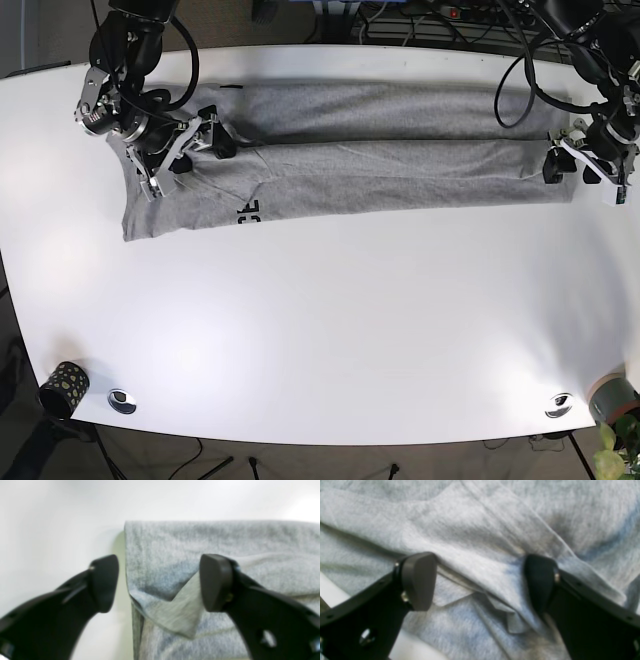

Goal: Fold the T-shirt properly
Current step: 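Regrasp the strip ends with both grippers near the sleeves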

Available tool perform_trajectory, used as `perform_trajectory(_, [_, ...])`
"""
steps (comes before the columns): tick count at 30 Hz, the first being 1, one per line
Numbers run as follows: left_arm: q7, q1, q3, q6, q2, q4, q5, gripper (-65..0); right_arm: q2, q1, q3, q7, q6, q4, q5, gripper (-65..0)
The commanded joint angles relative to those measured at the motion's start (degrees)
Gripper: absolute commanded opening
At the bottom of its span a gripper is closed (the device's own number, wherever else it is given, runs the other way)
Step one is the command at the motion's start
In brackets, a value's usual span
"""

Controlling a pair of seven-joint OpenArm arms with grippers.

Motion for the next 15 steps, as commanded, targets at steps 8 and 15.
perform_trajectory(8, [2.08,1.05,-1.58,-0.08,-2.36,-4.47,-2.39,-11.4,0.10,0.24,-2.16,-1.19,-0.27,0.11,-0.35,-11.1])
perform_trajectory(15, [1.73,2.99,-1.14,-0.08,-2.09,-8.25,-2.56,-11.4,0.10,0.16,-2.16,-1.19,-0.27,0.11,-0.35,-11.1])
